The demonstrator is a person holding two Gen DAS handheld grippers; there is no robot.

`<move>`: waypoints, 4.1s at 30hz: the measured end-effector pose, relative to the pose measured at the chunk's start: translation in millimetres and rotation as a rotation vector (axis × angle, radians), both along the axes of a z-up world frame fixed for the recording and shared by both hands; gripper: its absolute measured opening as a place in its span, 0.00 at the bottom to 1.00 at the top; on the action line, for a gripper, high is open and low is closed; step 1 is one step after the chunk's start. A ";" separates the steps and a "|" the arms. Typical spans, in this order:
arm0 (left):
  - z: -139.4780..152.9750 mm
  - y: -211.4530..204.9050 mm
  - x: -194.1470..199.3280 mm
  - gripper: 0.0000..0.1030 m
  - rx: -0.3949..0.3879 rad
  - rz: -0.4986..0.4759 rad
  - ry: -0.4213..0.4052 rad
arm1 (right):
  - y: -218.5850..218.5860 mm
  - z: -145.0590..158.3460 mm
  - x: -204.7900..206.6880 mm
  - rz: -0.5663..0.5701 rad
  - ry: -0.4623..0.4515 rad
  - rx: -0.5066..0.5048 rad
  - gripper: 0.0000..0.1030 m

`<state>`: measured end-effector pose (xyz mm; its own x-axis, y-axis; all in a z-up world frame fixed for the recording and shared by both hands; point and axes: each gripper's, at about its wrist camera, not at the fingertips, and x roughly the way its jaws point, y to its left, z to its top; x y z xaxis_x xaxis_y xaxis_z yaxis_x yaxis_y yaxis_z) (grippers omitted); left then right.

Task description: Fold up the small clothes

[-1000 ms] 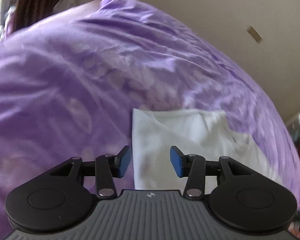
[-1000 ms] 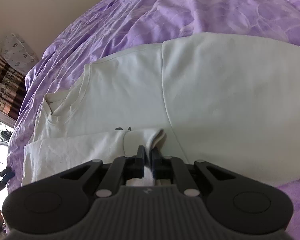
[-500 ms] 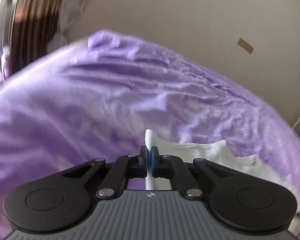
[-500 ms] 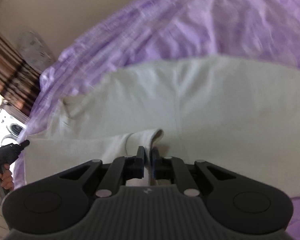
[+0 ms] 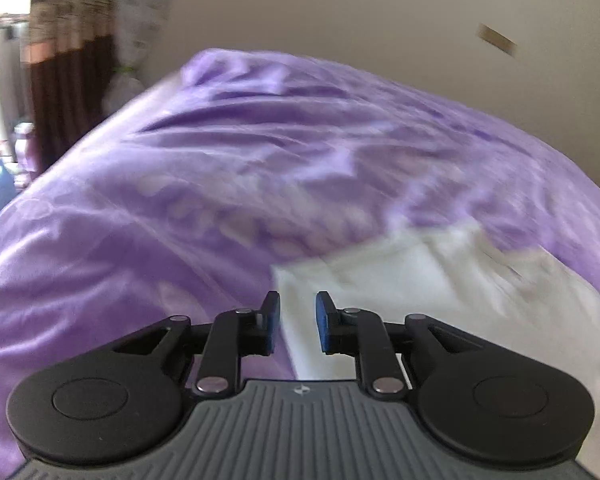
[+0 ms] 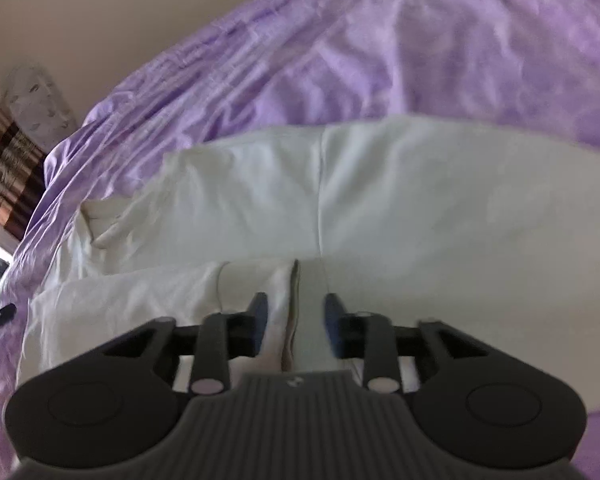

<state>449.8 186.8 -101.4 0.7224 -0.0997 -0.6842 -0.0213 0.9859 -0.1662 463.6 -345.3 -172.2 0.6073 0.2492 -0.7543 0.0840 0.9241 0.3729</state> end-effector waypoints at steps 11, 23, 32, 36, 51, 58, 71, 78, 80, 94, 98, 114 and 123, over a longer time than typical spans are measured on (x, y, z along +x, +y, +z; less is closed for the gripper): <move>-42.9 -32.5 -57.9 0.09 0.162 -0.193 0.188 | 55.2 -18.5 -31.5 0.204 0.015 -0.227 0.10; 11.9 -9.5 -100.7 0.10 0.149 -0.101 0.127 | -30.6 54.2 -85.8 -0.018 -0.020 -0.040 0.13; 62.6 -34.6 -123.7 0.21 0.152 0.013 0.014 | -189.1 105.3 -189.2 -0.393 -0.075 0.125 0.35; 72.5 -53.5 -127.8 0.32 0.177 -0.007 -0.027 | -246.5 92.7 -233.9 -0.566 -0.076 0.230 0.35; 66.9 -76.8 -125.5 0.41 0.265 -0.018 0.019 | -368.6 1.4 -286.7 -0.997 -0.103 0.470 0.39; 65.4 -81.6 -123.7 0.43 0.306 -0.054 0.036 | -371.4 8.6 -263.8 -0.970 -0.118 0.343 0.03; 74.3 -69.4 -119.8 0.39 0.090 -0.032 0.022 | -174.3 183.6 -151.4 -0.349 -0.389 0.028 0.02; 80.5 -84.6 -118.3 0.39 -0.062 -0.090 0.002 | -5.4 196.0 -77.3 -0.074 -0.404 0.074 0.02; 78.8 -90.8 -114.0 0.39 -0.125 -0.116 0.011 | 39.4 176.9 -63.3 -0.012 -0.364 0.101 0.02; -12.2 -120.7 -61.2 0.44 -0.412 -0.166 0.216 | 184.0 -11.9 -55.7 0.298 0.004 0.111 0.11; -27.9 -128.4 -45.8 0.44 -0.397 -0.157 0.245 | 179.0 2.0 -63.6 0.359 -0.002 0.084 0.32; -66.6 -152.7 -19.0 0.21 -0.400 -0.126 0.296 | 25.5 29.3 -78.2 0.196 -0.041 -0.238 0.36; 46.4 -190.7 -28.1 0.02 -0.387 -0.231 0.031 | -28.6 33.5 -112.3 0.135 0.008 -0.255 0.51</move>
<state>421.7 -3.9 -55.0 0.6311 -0.5084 -0.5859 0.1811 0.8309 -0.5261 351.3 -373.9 -138.8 0.5751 0.1292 -0.8078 -0.0441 0.9909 0.1270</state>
